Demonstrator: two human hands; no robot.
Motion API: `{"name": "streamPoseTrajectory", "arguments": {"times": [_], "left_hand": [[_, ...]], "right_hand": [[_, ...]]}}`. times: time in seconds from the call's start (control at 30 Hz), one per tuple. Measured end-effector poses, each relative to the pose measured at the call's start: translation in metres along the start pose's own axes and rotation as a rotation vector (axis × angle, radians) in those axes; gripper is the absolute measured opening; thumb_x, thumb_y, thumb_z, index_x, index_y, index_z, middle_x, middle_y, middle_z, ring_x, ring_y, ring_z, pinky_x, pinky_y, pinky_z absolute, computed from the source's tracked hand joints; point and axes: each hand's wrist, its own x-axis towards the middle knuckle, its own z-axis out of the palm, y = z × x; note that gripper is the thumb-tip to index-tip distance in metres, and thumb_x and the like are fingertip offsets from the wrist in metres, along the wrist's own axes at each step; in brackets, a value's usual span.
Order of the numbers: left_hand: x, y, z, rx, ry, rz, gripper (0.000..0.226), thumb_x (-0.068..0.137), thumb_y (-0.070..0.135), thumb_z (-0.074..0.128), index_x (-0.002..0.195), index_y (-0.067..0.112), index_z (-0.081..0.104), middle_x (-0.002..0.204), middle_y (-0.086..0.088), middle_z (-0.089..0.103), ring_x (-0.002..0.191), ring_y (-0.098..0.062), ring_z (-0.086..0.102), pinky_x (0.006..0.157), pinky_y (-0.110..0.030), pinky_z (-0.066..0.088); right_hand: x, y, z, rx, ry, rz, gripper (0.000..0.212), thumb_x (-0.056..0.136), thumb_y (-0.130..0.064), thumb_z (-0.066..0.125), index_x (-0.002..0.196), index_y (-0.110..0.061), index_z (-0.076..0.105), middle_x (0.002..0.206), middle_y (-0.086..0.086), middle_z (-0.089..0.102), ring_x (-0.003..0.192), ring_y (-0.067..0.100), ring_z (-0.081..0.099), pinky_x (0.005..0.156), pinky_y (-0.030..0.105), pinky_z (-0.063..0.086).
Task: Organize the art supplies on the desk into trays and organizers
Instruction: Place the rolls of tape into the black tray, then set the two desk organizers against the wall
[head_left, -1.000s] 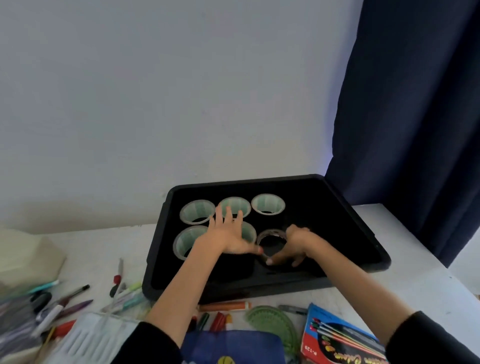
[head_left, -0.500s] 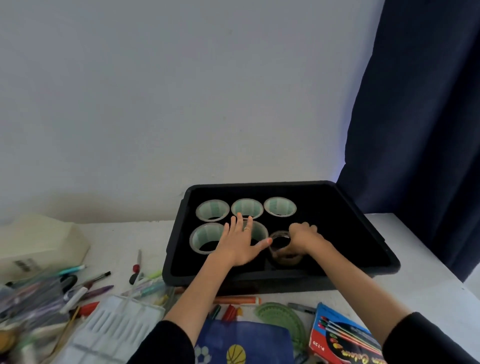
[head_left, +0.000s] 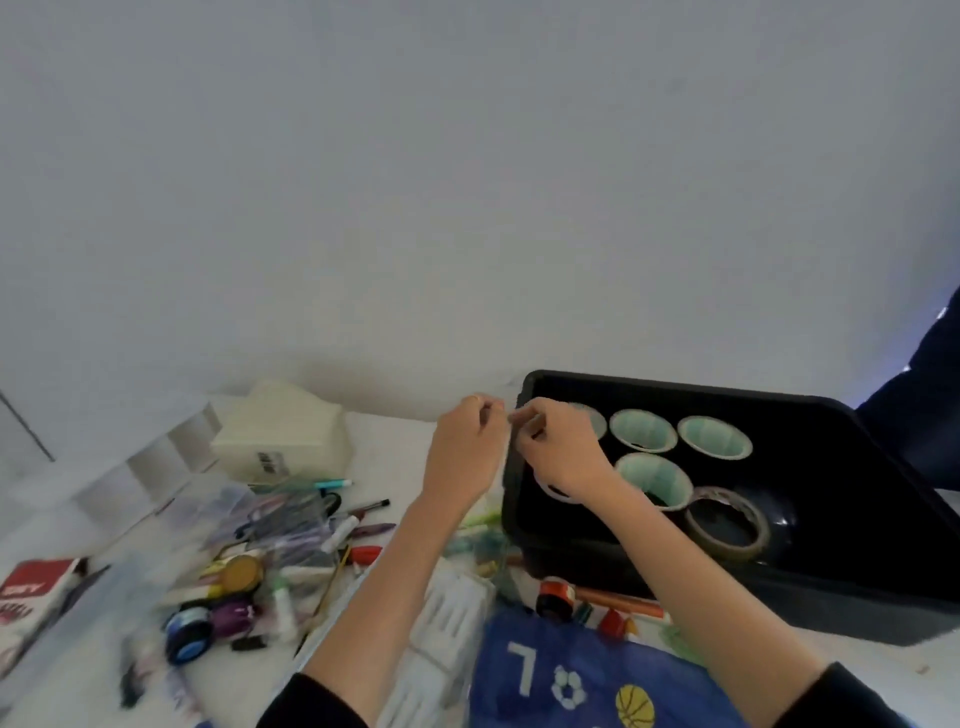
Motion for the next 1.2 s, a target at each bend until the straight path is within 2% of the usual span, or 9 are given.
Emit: {"name": "streamPoseTrajectory", "arguments": {"times": [0.27,0.4,0.53,0.6,0.67,0.77,0.9,1.03,1.2], "left_hand": [[0.023,-0.083,-0.120,0.007,0.192,-0.152,0.022,0.095,0.021,0.045,0.102,0.011,0.063,0.082,0.008,0.056,0.073,-0.006,0.049,0.065,-0.017,0.030],[0.044,-0.135,-0.165,0.024,0.224,-0.273,0.027,0.094,0.022,0.044,0.115,0.013,0.058,0.115,-0.004,0.059,0.100,-0.023,0.055,0.088,-0.031,0.044],[0.068,-0.184,-0.190,0.132,0.185,-0.327,0.042,0.094,0.023,0.045,0.134,0.009,0.043,0.138,-0.011,0.044,0.121,-0.027,0.045,0.094,-0.031,0.037],[0.078,-0.201,-0.193,0.177,0.156,-0.371,0.051,0.094,0.026,0.046,0.139,0.006,0.035,0.141,-0.014,0.041,0.123,-0.030,0.044,0.098,-0.036,0.038],[0.087,-0.214,-0.192,0.213,0.123,-0.416,0.056,0.094,0.031,0.045,0.141,0.002,0.031,0.139,-0.016,0.042,0.121,-0.031,0.045,0.097,-0.037,0.038],[0.096,-0.223,-0.186,0.162,0.102,-0.453,0.052,0.095,0.033,0.044,0.133,-0.002,0.037,0.126,-0.016,0.052,0.098,-0.024,0.050,0.078,-0.031,0.039],[0.105,-0.224,-0.177,0.079,0.196,-0.413,0.050,0.094,0.033,0.048,0.128,-0.004,0.040,0.123,-0.018,0.053,0.096,-0.025,0.052,0.074,-0.029,0.037],[0.108,-0.203,-0.165,-0.161,0.295,-0.390,0.049,0.093,0.037,0.050,0.126,0.002,0.038,0.125,-0.013,0.046,0.091,-0.020,0.047,0.074,-0.031,0.038],[0.116,-0.171,-0.148,-0.438,0.368,-0.457,0.064,0.085,0.060,0.049,0.122,0.010,0.036,0.125,-0.008,0.039,0.113,-0.027,0.042,0.088,-0.039,0.038]], "right_hand": [[0.044,-0.083,0.092,0.097,-0.100,-0.015,0.020,0.083,-0.005,0.054,0.097,-0.011,0.068,0.091,0.007,0.064,0.080,0.018,0.059,0.072,0.026,0.048],[0.070,-0.096,0.139,0.251,-0.203,0.194,0.020,0.086,-0.009,0.055,0.105,-0.007,0.062,0.098,0.010,0.057,0.075,0.020,0.056,0.066,0.029,0.052],[0.091,-0.092,0.180,0.373,-0.229,0.395,0.038,0.089,-0.021,0.058,0.123,-0.008,0.048,0.121,0.014,0.051,0.096,0.025,0.057,0.071,0.029,0.051],[0.095,-0.090,0.194,0.414,-0.255,0.474,0.048,0.092,-0.030,0.054,0.133,-0.008,0.041,0.120,0.010,0.050,0.099,0.025,0.056,0.079,0.031,0.049],[0.098,-0.087,0.207,0.455,-0.313,0.497,0.048,0.096,-0.037,0.046,0.134,-0.008,0.041,0.110,0.006,0.051,0.092,0.022,0.054,0.079,0.030,0.048],[0.097,-0.086,0.219,0.585,-0.364,0.462,0.044,0.099,-0.040,0.036,0.126,-0.010,0.052,0.109,0.009,0.062,0.091,0.026,0.060,0.084,0.034,0.051],[0.094,-0.083,0.217,0.695,-0.276,0.464,0.039,0.097,-0.040,0.041,0.118,-0.012,0.058,0.103,0.010,0.065,0.085,0.023,0.061,0.075,0.032,0.050],[0.091,-0.083,0.207,0.813,-0.110,0.438,0.036,0.098,-0.042,0.039,0.118,-0.013,0.047,0.109,0.009,0.059,0.090,0.022,0.059,0.076,0.035,0.048],[0.092,-0.087,0.184,0.900,0.073,0.455,0.037,0.096,-0.038,0.043,0.118,-0.009,0.044,0.105,0.008,0.057,0.089,0.019,0.055,0.072,0.033,0.046]]}}
